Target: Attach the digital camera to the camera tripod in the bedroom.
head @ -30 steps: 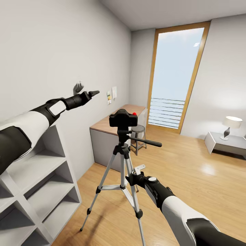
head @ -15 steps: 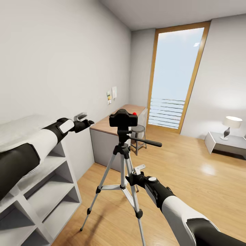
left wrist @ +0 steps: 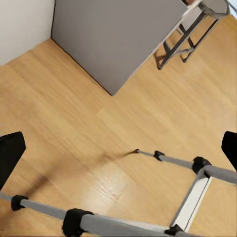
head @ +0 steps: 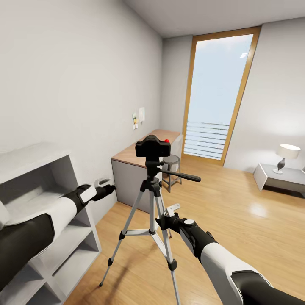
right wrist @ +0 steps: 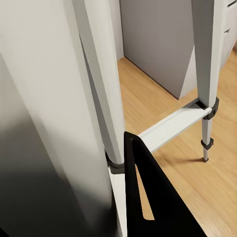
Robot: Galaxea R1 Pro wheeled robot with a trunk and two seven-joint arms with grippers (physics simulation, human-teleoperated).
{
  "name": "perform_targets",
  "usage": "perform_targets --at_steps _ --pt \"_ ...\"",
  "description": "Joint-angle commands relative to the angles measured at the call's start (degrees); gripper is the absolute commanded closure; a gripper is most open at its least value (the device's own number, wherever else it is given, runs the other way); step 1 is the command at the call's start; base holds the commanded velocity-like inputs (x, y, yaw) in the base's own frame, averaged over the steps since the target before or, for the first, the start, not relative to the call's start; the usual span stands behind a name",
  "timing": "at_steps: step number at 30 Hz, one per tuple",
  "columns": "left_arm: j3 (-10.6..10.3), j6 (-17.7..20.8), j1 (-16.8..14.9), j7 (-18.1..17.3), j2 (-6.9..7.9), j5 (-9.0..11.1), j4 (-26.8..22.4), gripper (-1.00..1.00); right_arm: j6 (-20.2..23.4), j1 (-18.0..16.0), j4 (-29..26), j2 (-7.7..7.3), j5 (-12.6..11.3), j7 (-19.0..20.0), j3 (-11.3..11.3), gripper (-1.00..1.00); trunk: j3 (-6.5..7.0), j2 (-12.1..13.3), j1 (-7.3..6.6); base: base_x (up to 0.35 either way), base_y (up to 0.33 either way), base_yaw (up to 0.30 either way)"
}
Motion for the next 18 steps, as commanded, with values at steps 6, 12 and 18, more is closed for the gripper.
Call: perform_targets --at_steps 6,12,18 --pt "-0.4 -15.3 8.4 -0.4 -0.27 0.8 -0.4 -1.00 0.3 0.0 -0.1 0.01 0.4 0.3 0.2 1.00 -0.13 -0.1 0.04 0.000 0.000 0.000" --pt "1.2 -24.7 16.7 -0.2 -0.55 6.2 -0.2 -1.00 0.3 0.0 -0.1 0.01 0.4 0.4 0.2 1.00 -0.13 -0.1 0.04 0.000 0.000 0.000" --pt "1.9 -26.1 20.3 -0.5 -0.51 17.2 -0.4 -1.00 0.4 0.0 0.0 0.01 0.4 0.3 0.2 1.00 -0.13 -0.1 0.04 0.000 0.000 0.000"
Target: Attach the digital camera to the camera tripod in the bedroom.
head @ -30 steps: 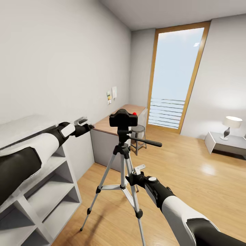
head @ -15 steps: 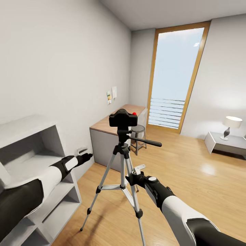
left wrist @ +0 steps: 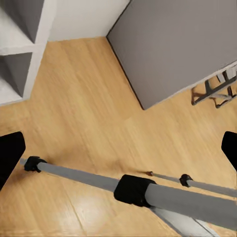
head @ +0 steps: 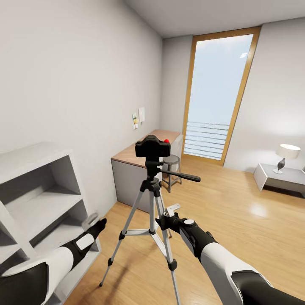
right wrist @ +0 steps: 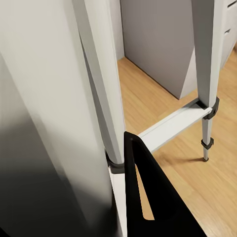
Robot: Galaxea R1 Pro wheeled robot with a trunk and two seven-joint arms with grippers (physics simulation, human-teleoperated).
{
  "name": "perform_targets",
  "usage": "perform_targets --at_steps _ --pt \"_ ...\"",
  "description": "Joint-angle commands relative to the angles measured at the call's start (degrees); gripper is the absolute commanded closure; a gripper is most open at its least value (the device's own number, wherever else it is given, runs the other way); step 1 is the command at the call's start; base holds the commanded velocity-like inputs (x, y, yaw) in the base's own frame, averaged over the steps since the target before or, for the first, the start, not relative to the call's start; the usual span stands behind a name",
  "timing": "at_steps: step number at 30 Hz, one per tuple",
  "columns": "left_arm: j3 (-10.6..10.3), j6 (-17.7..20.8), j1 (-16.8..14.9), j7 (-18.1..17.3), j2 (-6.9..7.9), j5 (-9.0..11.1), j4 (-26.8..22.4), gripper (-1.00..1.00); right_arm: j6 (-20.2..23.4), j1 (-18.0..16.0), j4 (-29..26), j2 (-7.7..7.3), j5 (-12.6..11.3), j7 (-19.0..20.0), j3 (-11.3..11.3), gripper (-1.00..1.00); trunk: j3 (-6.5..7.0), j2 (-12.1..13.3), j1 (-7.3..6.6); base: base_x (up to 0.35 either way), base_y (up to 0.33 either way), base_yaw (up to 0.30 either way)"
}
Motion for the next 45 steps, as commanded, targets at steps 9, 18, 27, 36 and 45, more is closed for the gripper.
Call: perform_targets --at_steps 9,18,27,36,45 --pt "-0.2 0.5 3.5 0.0 -0.07 6.8 -0.6 -1.00 0.4 0.0 0.0 0.02 0.4 0.3 0.2 1.00 -0.13 -0.1 0.04 0.000 0.000 0.000" --pt "-0.6 21.9 7.2 1.5 0.40 6.8 0.0 -1.00 0.5 0.0 0.0 0.02 0.4 0.3 0.2 1.00 -0.13 -0.1 0.04 0.000 0.000 0.000" --pt "-1.2 21.8 23.1 2.2 0.29 -7.0 0.3 -1.00 0.6 0.0 0.0 0.02 0.3 0.1 0.3 1.00 -0.13 -0.1 0.04 0.000 0.000 0.000" --pt "-1.3 11.3 29.5 2.3 0.16 -16.8 -0.2 -1.00 0.7 0.0 0.3 0.02 0.1 0.0 0.3 1.00 -0.13 -0.1 0.04 0.000 0.000 0.000" --pt "-1.2 9.4 30.1 2.3 0.25 -18.0 -0.2 -1.00 0.7 0.0 0.2 0.02 0.0 0.2 0.2 -1.00 -0.13 -0.1 0.04 0.000 0.000 0.000"
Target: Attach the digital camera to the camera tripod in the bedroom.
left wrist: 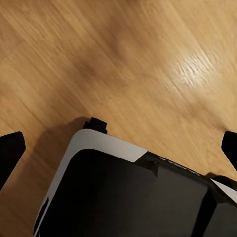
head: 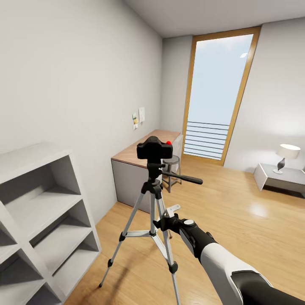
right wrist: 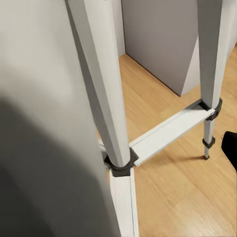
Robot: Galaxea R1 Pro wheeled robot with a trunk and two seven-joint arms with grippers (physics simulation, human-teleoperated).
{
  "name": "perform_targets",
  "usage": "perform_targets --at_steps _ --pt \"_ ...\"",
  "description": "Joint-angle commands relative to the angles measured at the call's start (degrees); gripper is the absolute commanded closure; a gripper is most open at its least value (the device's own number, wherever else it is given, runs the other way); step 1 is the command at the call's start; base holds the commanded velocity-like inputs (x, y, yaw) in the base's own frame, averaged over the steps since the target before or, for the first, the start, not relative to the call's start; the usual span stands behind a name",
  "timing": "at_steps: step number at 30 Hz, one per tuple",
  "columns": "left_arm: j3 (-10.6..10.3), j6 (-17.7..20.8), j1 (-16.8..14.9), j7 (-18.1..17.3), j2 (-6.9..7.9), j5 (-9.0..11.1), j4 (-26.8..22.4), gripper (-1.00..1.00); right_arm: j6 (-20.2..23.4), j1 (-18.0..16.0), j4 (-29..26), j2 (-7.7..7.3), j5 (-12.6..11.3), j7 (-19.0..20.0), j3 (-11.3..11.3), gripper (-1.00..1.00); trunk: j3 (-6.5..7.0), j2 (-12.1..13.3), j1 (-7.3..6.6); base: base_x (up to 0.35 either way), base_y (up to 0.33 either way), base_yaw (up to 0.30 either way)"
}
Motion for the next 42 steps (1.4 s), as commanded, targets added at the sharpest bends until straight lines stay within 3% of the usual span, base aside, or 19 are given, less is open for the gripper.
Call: perform_targets --at_steps 1,21,42 --pt "-0.5 0.0 0.0 0.1 0.04 0.5 -0.2 -1.00 0.3 0.0 -0.1 0.01 0.2 0.2 0.0 -1.00 -0.13 -0.1 0.04 0.000 0.000 0.000" --pt "-0.2 -0.1 0.0 0.2 -0.68 0.7 -0.4 -1.00 0.3 0.0 -0.2 0.01 0.7 0.2 0.2 -1.00 -0.13 -0.1 0.04 -0.098 0.000 0.000" --pt "-0.2 -0.1 0.0 0.1 -0.89 0.8 -0.2 -1.00 0.2 0.0 -0.5 0.01 0.7 0.3 0.1 -1.00 -0.13 -0.1 0.04 -0.010 0.000 0.000"
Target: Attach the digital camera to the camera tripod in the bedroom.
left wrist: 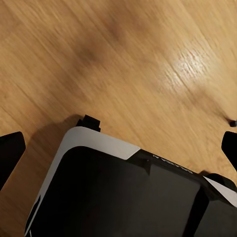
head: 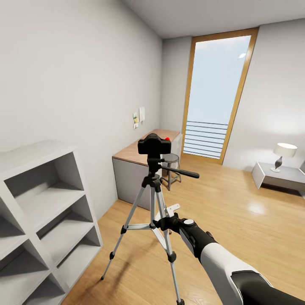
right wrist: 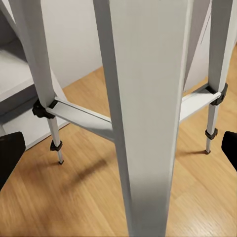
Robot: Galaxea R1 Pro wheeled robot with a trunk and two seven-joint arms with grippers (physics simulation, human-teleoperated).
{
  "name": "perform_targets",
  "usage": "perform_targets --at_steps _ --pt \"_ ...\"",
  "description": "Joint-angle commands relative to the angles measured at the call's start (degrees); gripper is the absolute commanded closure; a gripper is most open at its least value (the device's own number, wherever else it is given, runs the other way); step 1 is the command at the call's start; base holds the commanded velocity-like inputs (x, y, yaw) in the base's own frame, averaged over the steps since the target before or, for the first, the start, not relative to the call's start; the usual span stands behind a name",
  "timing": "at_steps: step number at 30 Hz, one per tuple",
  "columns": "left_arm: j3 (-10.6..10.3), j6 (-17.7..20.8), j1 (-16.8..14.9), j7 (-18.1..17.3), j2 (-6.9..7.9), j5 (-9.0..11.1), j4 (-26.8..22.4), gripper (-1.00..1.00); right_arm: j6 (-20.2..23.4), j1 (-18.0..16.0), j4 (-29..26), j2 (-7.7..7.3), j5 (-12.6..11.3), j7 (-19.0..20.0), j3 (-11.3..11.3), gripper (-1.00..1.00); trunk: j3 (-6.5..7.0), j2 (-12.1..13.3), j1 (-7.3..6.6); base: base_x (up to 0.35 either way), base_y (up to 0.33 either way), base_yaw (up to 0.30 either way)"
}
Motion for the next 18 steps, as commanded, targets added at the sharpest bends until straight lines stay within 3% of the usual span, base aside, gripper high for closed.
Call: perform_targets --at_steps 1,18 --pt "-0.5 0.0 0.0 0.1 0.05 0.5 -0.1 -1.00 0.3 0.0 -0.2 0.01 0.2 0.2 0.0 -1.00 -0.13 -0.1 0.04 0.000 0.000 0.000" --pt "-0.4 0.0 0.0 0.1 0.08 0.6 0.0 -1.00 0.4 0.0 -0.2 0.01 0.3 0.3 0.1 -1.00 -0.13 -0.1 0.04 0.000 0.000 0.000"
